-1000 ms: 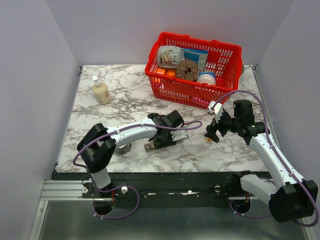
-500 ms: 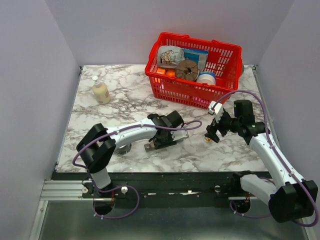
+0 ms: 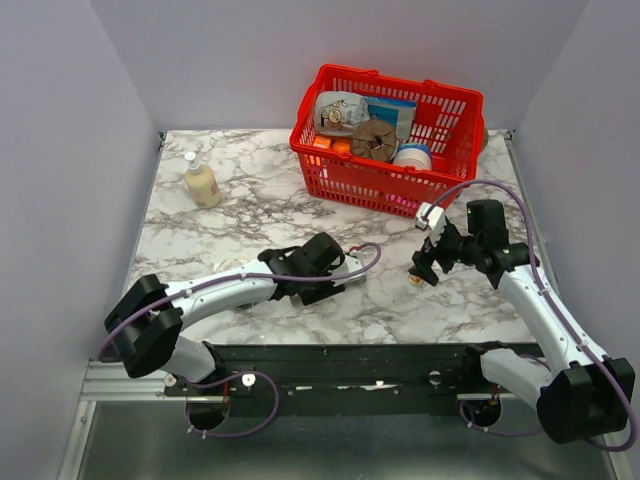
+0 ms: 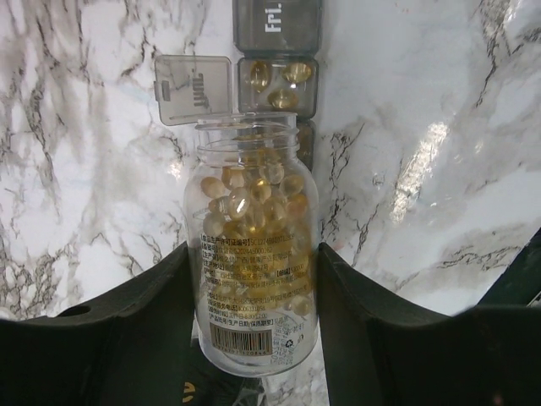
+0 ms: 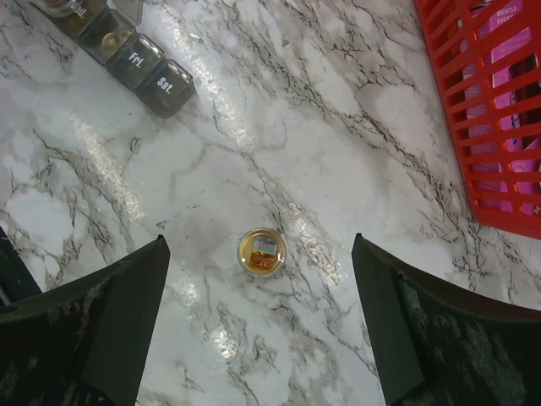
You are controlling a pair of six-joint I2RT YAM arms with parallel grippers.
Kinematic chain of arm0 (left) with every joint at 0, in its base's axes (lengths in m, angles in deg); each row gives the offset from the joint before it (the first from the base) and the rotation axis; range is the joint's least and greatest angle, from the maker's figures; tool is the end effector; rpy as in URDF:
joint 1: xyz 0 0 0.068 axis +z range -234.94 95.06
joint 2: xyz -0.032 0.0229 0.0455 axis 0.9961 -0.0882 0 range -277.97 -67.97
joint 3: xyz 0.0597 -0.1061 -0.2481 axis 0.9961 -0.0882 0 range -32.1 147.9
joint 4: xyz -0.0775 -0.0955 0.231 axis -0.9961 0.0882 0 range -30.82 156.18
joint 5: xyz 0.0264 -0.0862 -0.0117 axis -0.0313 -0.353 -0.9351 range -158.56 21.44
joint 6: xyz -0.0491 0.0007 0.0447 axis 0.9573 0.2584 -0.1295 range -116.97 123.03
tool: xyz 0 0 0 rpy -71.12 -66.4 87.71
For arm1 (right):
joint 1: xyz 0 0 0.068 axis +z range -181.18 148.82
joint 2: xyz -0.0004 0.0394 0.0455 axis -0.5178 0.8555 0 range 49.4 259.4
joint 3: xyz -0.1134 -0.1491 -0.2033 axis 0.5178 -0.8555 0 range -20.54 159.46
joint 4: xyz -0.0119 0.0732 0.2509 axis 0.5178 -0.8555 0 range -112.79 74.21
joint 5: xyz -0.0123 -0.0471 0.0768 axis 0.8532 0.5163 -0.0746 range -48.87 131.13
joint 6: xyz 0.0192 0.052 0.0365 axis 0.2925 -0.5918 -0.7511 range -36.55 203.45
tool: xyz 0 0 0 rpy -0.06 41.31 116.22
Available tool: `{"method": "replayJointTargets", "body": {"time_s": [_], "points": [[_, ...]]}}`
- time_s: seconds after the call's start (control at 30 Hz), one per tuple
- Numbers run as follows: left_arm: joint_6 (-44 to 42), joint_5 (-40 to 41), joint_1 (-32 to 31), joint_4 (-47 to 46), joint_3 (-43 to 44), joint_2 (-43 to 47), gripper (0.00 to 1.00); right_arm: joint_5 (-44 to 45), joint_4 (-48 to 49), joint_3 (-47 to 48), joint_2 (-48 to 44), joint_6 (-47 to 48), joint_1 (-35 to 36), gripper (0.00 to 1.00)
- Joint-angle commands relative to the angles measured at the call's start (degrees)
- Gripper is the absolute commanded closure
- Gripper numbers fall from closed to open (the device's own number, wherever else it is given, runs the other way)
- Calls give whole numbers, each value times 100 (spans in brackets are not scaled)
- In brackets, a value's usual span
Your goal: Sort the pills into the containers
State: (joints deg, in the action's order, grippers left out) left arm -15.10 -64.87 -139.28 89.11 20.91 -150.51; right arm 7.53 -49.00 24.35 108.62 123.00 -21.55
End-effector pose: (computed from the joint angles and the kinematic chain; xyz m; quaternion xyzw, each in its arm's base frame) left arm 0.1732 -0.2357 0.2013 0.5631 0.7827 -0.0523 0.2598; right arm 0.2071 0.0646 0.2541 -0.4665 0.7679 0.1709 0.4044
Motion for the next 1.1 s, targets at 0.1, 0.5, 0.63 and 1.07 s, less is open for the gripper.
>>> {"method": "replayJointTargets", "body": {"time_s": [0.1,0.5,0.63,1.07], "points": [[143,-306,73,-1340,-835,914,100,-269,-115,-76,46,123,-58,3],[538,-1870,126,-5619,-3155,4173,100,-1540,-265,-620,-656,2643,-66,0],[1284,-2441,135,-6260,-3200,4571,100,-2229,-606,-360,-518,3199,-66,0],[2292,-3022,153,-7773,-3430,5397,100,-1158,-766,-76,423,3603,-66,0]]}}
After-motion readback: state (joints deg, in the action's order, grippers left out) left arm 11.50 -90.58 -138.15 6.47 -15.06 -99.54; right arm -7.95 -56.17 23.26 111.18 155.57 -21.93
